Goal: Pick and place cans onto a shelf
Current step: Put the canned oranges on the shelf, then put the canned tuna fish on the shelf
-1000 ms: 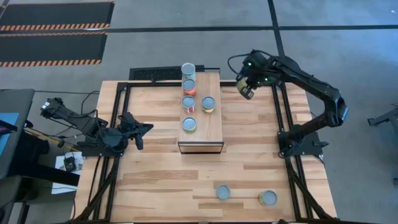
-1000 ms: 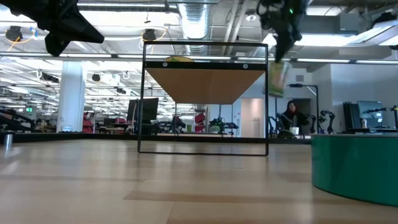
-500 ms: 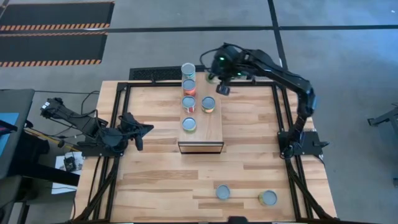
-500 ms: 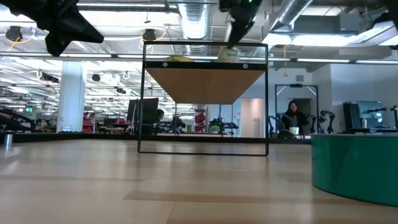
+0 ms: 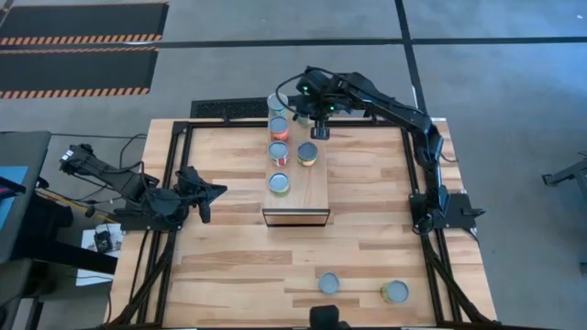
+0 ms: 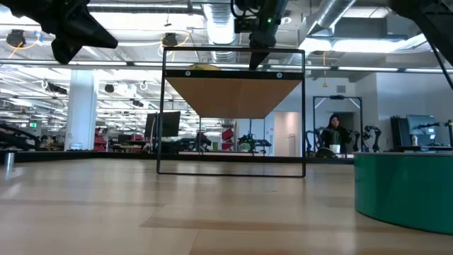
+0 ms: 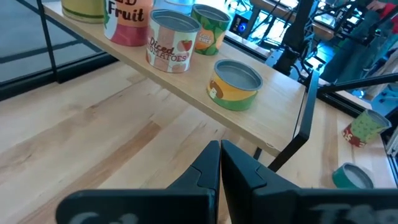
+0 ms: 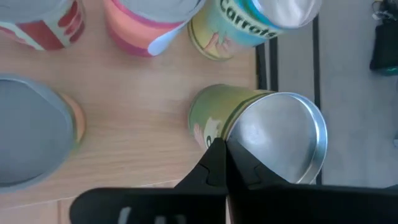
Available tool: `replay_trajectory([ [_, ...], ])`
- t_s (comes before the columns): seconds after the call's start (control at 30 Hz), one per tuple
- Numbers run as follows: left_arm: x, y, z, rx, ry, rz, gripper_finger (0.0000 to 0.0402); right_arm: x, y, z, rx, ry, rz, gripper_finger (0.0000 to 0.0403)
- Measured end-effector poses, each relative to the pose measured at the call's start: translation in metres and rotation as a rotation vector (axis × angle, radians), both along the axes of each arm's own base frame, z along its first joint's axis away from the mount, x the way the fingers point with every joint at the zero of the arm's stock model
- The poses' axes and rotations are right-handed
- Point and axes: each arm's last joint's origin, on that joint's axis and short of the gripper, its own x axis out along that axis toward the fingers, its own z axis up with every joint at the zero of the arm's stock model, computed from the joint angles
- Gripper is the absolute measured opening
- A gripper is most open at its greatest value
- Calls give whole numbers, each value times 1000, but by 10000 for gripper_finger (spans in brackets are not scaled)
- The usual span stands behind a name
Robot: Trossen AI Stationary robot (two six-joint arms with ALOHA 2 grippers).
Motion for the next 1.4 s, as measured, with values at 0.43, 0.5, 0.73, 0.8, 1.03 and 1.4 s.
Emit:
replay_trajectory([
  [0.43,0,0,0,4,-1,-2,0,-1,-5,0,-11,-2,4,38],
  [0.5,0,0,0,5,0,-3,0,-1,-5,0,-11,-3,4,41],
  [0.73,0,0,0,5,0,-3,0,-1,-5,1,-13,-8,4,47],
  [0.8,0,0,0,6,1,-3,0,0,-5,1,-17,-17,4,47],
  [1.03,0,0,0,6,1,-2,0,4,-6,4,-20,-71,18,47],
  [1.4,0,0,0,12,3,-5,0,-3,10,23,-29,-124,36,26],
])
